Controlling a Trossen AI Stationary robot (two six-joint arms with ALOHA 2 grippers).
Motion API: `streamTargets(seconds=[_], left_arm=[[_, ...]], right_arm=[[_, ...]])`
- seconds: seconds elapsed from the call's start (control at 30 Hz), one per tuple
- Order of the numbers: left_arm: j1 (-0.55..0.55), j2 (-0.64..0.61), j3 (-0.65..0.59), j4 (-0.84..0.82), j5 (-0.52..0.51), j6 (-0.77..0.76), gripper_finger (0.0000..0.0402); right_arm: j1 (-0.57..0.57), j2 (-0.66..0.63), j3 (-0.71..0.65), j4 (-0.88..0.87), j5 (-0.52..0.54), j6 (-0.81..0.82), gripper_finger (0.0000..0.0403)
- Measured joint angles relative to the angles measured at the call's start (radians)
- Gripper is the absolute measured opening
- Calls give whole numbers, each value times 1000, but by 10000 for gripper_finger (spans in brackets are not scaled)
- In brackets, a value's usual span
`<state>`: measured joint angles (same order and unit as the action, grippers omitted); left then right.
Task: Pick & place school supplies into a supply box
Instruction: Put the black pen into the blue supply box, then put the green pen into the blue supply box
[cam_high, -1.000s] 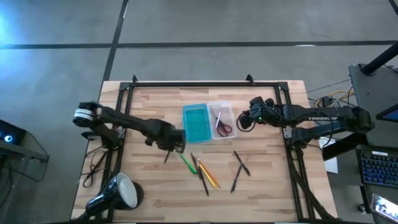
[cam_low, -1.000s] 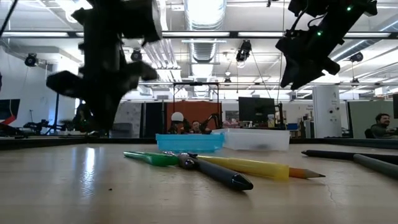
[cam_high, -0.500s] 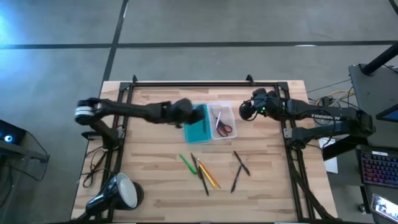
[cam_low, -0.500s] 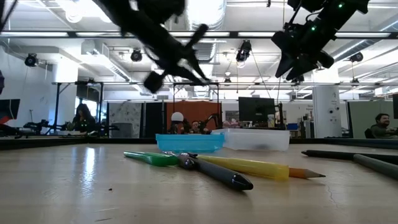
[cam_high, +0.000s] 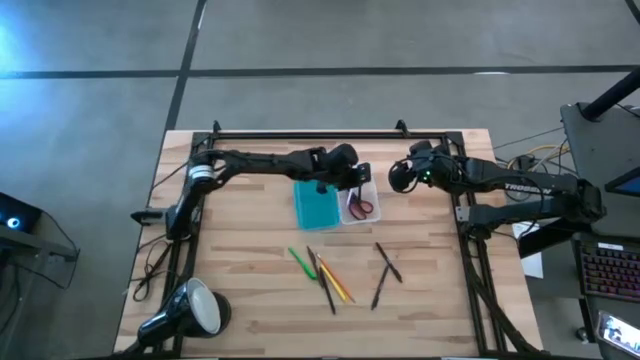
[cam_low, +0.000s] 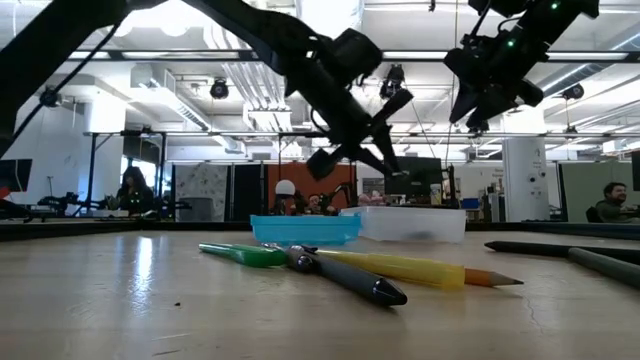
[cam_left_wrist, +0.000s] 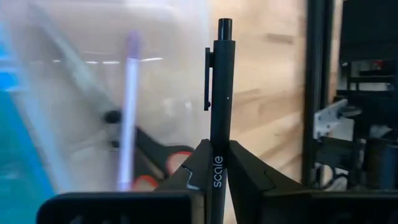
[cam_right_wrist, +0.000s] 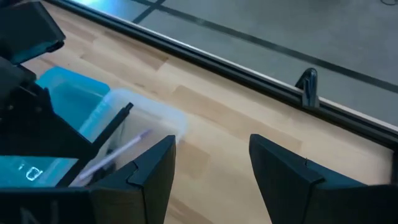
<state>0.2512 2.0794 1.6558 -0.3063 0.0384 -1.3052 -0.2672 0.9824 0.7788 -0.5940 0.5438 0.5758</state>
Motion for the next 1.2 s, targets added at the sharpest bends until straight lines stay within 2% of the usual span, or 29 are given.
streamTargets(seconds=[0.13,0.3,0.5,0.6,0.7,0.8,0.9,1.07,1.2], left_arm=[[-2,18,35,-24,3,4,22],[-3,18,23,-152,-40,43,48],[-18,12,24,-97,-24,121,86],[-33,-11,24,-127,121,306,90],[-83,-69,24,-298,254,558,91],[-148,-112,25,-552,244,804,91],[-218,-129,21,-723,204,1012,92],[-340,-137,19,-727,202,1337,92],[-395,-123,-52,-676,148,1431,92]], right_arm=[[0,-15,0,-35,1,0,194],[0,-37,0,-39,2,0,194],[0,-52,0,-38,3,-9,194],[0,-51,0,-40,0,-42,194],[0,-50,0,-57,-12,-85,194],[0,-49,-2,-60,-41,-139,194],[0,-46,-2,-60,-66,-174,194],[0,-38,-3,-55,-70,-188,194],[0,-32,-11,-54,-71,-187,194]])
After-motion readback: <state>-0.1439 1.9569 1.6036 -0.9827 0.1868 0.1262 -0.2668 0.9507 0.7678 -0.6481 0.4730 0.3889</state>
